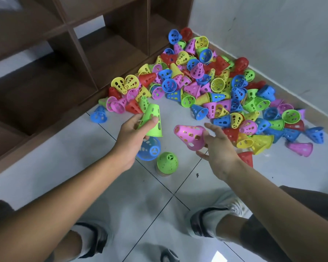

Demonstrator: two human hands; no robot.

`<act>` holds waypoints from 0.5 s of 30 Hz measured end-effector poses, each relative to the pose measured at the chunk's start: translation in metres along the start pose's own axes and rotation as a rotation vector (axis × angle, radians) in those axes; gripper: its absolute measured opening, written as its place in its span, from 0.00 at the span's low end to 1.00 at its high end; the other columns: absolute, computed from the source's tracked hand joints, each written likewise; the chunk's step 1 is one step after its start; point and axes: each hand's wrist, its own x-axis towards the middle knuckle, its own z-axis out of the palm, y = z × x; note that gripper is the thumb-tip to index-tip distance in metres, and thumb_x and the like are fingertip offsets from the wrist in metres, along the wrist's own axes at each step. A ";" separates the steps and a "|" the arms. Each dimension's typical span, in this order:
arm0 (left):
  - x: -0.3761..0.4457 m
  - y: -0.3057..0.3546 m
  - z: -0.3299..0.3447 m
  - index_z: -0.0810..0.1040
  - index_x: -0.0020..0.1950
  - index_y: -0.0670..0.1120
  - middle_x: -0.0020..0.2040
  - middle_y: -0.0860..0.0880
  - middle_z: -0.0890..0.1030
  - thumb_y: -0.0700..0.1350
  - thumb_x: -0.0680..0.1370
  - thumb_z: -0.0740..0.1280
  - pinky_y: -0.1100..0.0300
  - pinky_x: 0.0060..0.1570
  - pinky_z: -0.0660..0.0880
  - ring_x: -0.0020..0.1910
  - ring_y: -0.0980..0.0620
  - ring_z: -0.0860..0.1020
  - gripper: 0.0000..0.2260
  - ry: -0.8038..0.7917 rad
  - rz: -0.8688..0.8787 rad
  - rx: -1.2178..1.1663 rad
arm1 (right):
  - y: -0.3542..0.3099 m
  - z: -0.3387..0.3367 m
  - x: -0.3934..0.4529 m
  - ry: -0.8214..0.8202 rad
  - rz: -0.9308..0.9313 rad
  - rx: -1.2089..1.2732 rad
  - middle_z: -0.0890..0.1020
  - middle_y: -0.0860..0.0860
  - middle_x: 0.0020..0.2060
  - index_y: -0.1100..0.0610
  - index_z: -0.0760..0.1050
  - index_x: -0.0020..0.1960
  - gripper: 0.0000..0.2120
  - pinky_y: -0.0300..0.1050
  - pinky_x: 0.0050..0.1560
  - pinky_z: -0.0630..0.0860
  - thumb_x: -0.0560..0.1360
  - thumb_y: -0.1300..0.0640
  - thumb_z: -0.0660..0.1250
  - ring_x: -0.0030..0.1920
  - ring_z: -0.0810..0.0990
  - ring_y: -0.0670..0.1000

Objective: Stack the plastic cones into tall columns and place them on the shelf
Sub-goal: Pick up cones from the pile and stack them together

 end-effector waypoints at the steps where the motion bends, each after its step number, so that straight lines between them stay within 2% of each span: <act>1: -0.002 -0.001 0.001 0.83 0.55 0.48 0.49 0.45 0.83 0.59 0.69 0.75 0.48 0.52 0.72 0.48 0.46 0.77 0.20 0.002 -0.006 0.000 | 0.004 0.001 0.003 -0.012 0.024 -0.038 0.81 0.47 0.44 0.53 0.73 0.67 0.12 0.50 0.58 0.74 0.85 0.58 0.58 0.46 0.79 0.48; 4: -0.006 -0.001 0.001 0.84 0.54 0.49 0.48 0.46 0.82 0.59 0.68 0.75 0.48 0.52 0.70 0.48 0.46 0.76 0.20 -0.008 -0.007 0.004 | 0.015 0.002 0.010 -0.086 0.129 0.028 0.82 0.52 0.49 0.58 0.77 0.63 0.12 0.48 0.56 0.73 0.85 0.59 0.58 0.52 0.78 0.52; 8: -0.007 0.002 -0.004 0.84 0.55 0.50 0.49 0.46 0.83 0.60 0.68 0.75 0.48 0.53 0.71 0.49 0.46 0.77 0.21 0.000 -0.010 0.008 | 0.021 0.002 0.007 -0.256 0.237 0.206 0.83 0.55 0.48 0.60 0.78 0.56 0.10 0.50 0.50 0.79 0.85 0.60 0.58 0.47 0.81 0.54; 12: -0.008 0.005 -0.005 0.84 0.54 0.52 0.47 0.47 0.82 0.62 0.67 0.75 0.49 0.50 0.69 0.47 0.47 0.76 0.20 0.023 -0.032 0.022 | 0.035 0.005 0.005 -0.335 0.257 0.191 0.84 0.56 0.49 0.62 0.78 0.57 0.09 0.47 0.49 0.83 0.84 0.62 0.60 0.49 0.84 0.56; 15: -0.009 0.003 -0.005 0.84 0.52 0.51 0.44 0.48 0.82 0.60 0.68 0.75 0.51 0.49 0.71 0.45 0.48 0.76 0.18 0.019 -0.040 0.017 | 0.047 0.008 0.006 -0.300 0.268 0.088 0.84 0.57 0.48 0.63 0.78 0.58 0.08 0.39 0.41 0.81 0.83 0.64 0.62 0.42 0.84 0.52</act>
